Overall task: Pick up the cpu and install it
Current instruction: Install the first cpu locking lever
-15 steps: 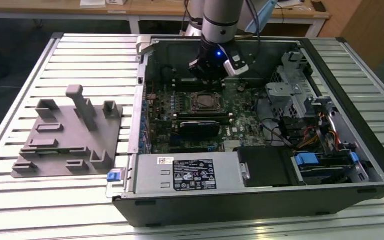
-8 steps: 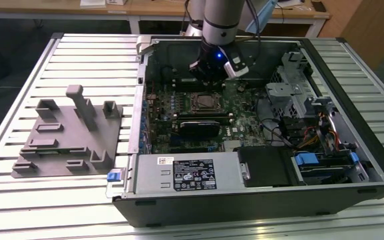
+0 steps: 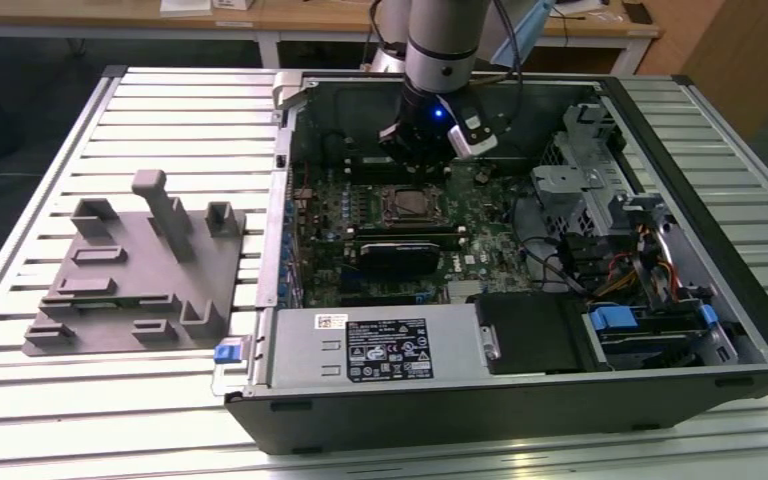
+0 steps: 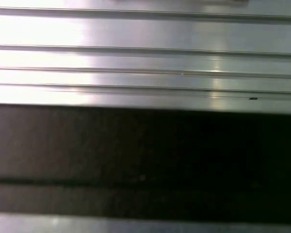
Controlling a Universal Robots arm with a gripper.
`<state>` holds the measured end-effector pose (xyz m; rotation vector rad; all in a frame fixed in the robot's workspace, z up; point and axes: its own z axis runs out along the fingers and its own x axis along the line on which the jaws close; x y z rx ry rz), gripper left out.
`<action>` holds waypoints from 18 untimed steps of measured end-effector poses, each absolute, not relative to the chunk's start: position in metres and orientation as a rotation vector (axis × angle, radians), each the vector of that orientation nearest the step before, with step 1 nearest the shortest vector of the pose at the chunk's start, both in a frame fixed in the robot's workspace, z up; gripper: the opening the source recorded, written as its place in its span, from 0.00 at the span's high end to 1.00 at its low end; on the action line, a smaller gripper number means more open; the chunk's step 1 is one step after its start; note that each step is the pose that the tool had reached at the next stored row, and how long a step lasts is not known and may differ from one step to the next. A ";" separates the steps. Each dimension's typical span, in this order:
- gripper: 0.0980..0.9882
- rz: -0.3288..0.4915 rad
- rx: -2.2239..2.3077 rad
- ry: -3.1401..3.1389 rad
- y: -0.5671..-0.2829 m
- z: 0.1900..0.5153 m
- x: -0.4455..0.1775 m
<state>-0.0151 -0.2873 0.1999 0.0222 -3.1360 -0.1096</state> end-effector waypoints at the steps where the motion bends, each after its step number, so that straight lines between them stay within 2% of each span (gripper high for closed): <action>1: 0.99 -0.110 0.022 -3.136 -0.287 0.200 -0.015; 18: 0.99 -0.083 0.022 -3.137 -0.287 0.201 -0.014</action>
